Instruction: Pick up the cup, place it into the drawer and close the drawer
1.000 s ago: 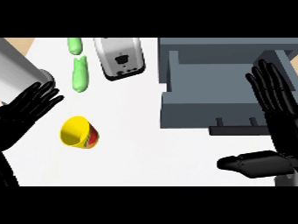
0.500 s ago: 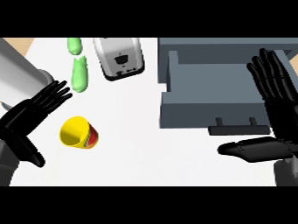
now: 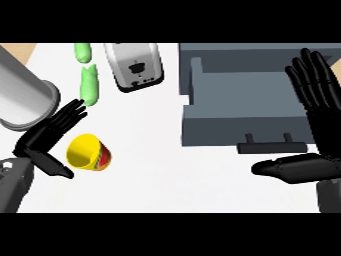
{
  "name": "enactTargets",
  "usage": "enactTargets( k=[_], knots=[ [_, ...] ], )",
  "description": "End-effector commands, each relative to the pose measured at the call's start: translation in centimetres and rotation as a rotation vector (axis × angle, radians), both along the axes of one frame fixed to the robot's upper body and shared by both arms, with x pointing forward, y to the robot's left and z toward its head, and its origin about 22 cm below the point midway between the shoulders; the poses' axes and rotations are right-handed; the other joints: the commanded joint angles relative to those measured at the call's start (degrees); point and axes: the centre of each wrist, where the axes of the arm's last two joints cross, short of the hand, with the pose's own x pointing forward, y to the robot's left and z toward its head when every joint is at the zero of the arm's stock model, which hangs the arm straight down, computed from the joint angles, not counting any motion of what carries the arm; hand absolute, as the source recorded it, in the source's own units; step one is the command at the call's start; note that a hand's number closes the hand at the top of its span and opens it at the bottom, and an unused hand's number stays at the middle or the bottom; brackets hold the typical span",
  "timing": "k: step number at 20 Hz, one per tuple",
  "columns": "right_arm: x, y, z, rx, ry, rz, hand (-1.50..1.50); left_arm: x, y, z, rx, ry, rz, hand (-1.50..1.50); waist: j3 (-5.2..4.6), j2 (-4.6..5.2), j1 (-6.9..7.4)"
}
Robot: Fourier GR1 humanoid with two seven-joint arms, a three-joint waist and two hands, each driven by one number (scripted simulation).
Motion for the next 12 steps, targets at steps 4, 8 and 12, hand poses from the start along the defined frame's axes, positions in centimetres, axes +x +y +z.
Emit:
enactTargets(
  k=[4,8,12],
  knots=[
    [1.7,0.3,0.2,0.002,0.008,0.006,-1.50,0.6,-0.8,-2.2,-0.032,-0.039,-0.047,-1.50,-0.07,0.33,-0.47],
    [1.3,-2.8,1.7,-0.009,0.011,0.007,-1.50,-2.3,0.9,-4.1,-0.048,-0.043,-0.050,-1.50,-0.09,0.26,-0.49],
    [0.6,0.5,0.4,-0.005,0.014,0.020,-1.50,-1.9,-0.8,-5.2,-0.060,-0.052,-0.018,-1.50,-0.21,0.49,-1.28]
  ],
)
